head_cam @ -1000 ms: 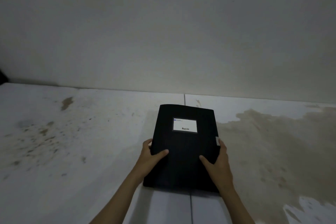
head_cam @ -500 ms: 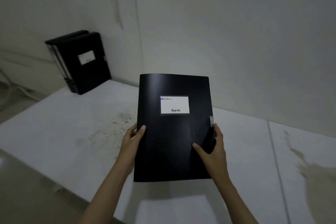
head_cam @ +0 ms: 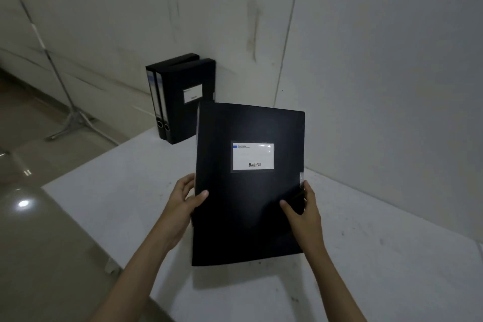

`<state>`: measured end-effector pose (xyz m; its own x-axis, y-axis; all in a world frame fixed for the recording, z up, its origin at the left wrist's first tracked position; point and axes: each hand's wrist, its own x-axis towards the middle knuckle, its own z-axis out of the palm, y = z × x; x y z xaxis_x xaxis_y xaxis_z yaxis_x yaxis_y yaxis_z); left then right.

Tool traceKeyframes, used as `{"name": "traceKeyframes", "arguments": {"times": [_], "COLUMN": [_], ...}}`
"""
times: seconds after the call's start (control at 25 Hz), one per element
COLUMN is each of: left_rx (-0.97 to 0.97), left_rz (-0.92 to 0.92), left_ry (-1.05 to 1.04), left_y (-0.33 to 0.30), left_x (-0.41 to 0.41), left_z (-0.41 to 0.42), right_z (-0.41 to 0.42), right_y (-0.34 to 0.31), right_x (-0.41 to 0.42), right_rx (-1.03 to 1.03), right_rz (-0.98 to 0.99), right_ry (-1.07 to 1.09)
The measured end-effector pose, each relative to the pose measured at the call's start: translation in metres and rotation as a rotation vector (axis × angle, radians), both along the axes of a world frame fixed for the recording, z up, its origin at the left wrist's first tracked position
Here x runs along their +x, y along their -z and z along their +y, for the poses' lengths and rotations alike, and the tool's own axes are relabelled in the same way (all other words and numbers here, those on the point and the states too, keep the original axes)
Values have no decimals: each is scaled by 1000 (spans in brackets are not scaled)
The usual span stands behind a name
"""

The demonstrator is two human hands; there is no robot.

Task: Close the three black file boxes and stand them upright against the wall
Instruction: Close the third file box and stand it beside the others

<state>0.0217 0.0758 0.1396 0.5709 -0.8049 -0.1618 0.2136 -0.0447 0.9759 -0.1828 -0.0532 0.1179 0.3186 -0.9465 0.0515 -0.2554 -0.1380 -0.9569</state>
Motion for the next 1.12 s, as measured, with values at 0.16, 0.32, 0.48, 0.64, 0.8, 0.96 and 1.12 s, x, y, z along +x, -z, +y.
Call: {"name": "traceKeyframes", "arguments": {"times": [0.16,0.32,0.48,0.64,0.8,0.96,1.12], "left_rx": [-14,-72,-135,-170,-146,-152,-133], "left_rz": [-45,27,116,82,-82,-151,-234], "left_ry": [109,-34,-207,-221,-243,-260,-305], "left_y": [-16,-19,-7,3,20,34,43], "left_x": [47,80,120,162,204,240,255], "left_z": [-34,-61,-78,-90,-103,-117,-143], "right_z": [-41,-72,-86,-93,-82,-68,-67], "right_y": [-12,-21,-27,-25,-42,-75,-77], "right_x": [45,92,143,195,272,350,399], "right_rx": [-21,-75,-95,-70,-117,-219,-268], "right_rz": [-11,3,85,172,134,46,172], "right_ry": [10,-29,-106,-140,-212,-391,-536]}}
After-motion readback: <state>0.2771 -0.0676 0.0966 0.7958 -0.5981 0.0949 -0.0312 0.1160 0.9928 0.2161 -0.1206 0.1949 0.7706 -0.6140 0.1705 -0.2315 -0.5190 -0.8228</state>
